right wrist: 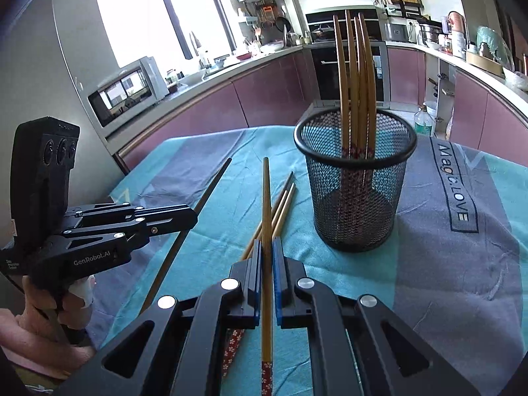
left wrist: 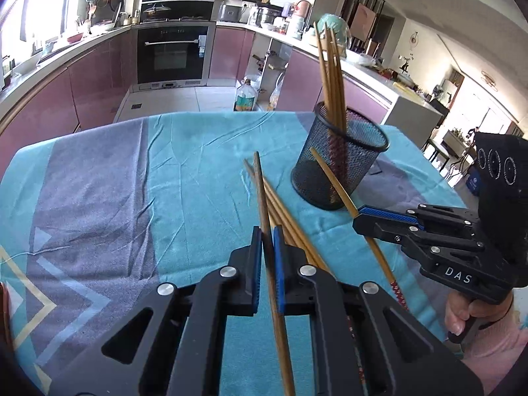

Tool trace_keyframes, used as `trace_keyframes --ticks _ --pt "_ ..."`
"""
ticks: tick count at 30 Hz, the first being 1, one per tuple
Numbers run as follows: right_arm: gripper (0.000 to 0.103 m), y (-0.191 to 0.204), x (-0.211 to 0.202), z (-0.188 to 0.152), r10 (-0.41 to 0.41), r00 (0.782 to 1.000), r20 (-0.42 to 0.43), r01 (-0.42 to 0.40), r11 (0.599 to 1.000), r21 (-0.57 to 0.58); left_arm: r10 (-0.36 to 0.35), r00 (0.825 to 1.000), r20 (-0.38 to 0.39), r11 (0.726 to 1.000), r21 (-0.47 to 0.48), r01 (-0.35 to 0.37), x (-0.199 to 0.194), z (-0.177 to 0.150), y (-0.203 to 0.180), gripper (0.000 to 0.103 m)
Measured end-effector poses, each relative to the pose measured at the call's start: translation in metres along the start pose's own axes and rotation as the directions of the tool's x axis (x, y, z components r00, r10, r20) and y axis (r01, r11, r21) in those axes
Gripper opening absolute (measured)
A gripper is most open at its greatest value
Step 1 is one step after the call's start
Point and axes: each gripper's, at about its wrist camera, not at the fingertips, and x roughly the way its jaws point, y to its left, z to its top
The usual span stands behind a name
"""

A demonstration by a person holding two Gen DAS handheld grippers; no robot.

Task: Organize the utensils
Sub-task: 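Raise the held chopstick upright and lower it into the mesh cup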

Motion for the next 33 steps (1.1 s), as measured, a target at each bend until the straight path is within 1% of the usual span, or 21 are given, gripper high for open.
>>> trace_keyframes --ticks 5,16,22,25,33 --pt "0.005 -0.001 -0.018 0.005 0.006 0.999 0.053 -0.006 1.0 0.002 -0.047 0.998 0.041 0.999 0.007 0.047 -0.019 0.006 -0.006 0.007" --pt "0.005 -0.01 -0.053 0.015 0.011 0.987 0.159 -0.015 1.0 0.028 -0.12 0.986 0.112 0.993 0.031 0.117 -0.055 0.026 -0.017 0.007" --pt "0.005 -0.015 -0.068 0.021 0.014 0.978 0.209 -0.02 0.999 0.03 -0.147 0.977 0.152 0.989 0.049 0.141 -0.075 0.031 -0.022 0.007" --pt "0.005 -0.016 -0.074 0.023 0.012 0.974 0.228 -0.018 0.999 0.026 -0.149 0.974 0.173 0.988 0.058 0.141 -0.086 0.034 -0.023 0.007" --pt "0.005 -0.017 -0.085 0.037 0.014 0.962 0.272 -0.017 1.0 0.011 -0.169 0.96 0.222 0.985 0.054 0.161 -0.101 0.048 -0.022 0.007"
